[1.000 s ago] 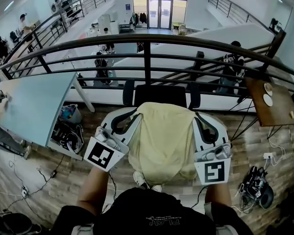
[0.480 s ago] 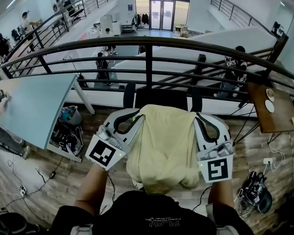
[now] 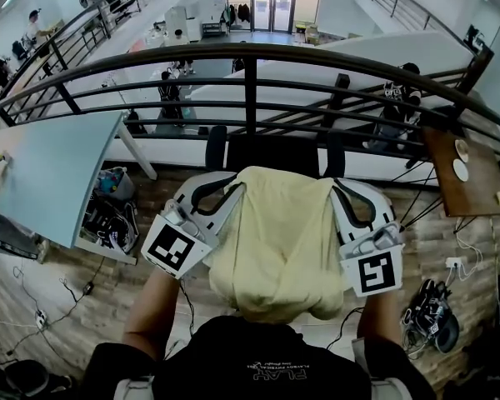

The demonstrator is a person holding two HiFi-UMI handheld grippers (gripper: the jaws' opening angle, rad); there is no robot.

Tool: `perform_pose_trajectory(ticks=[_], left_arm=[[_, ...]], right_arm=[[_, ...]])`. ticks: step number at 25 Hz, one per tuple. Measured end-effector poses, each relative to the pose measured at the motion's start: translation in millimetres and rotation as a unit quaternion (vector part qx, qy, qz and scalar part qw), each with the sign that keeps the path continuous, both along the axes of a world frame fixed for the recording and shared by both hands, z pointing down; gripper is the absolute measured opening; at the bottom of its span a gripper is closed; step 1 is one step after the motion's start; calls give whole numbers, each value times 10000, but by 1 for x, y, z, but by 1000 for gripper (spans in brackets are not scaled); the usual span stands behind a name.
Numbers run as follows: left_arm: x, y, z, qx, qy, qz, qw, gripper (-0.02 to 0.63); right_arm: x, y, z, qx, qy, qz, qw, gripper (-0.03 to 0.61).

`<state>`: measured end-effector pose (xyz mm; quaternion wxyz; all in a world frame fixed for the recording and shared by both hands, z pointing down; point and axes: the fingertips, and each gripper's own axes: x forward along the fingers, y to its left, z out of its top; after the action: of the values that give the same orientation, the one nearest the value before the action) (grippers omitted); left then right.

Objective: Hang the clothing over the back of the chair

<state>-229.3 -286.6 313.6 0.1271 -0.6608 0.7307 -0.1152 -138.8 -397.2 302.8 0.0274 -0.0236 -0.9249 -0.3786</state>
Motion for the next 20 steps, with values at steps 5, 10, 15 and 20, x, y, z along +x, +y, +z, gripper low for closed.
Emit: perform_pose_trajectory(ticks=[5,10,15,20], left_arm=[[-10,-16,15,-219,140,151,9995,37],[-22,-23,31,-365,345,197,9985,37],[-33,-28,47,-622,574,270,9960,37],[-38,-32,54,-762,793,370,9932,37]], right_arm=[[-14,-16,15,-152,226,-126,9995,26],[-24,-25,36,-444,548,-292,9971,26],[-33,-33,57,-614,894,-356,9935,26],[-36,-37,73,-697,1242,-487,9886,26]])
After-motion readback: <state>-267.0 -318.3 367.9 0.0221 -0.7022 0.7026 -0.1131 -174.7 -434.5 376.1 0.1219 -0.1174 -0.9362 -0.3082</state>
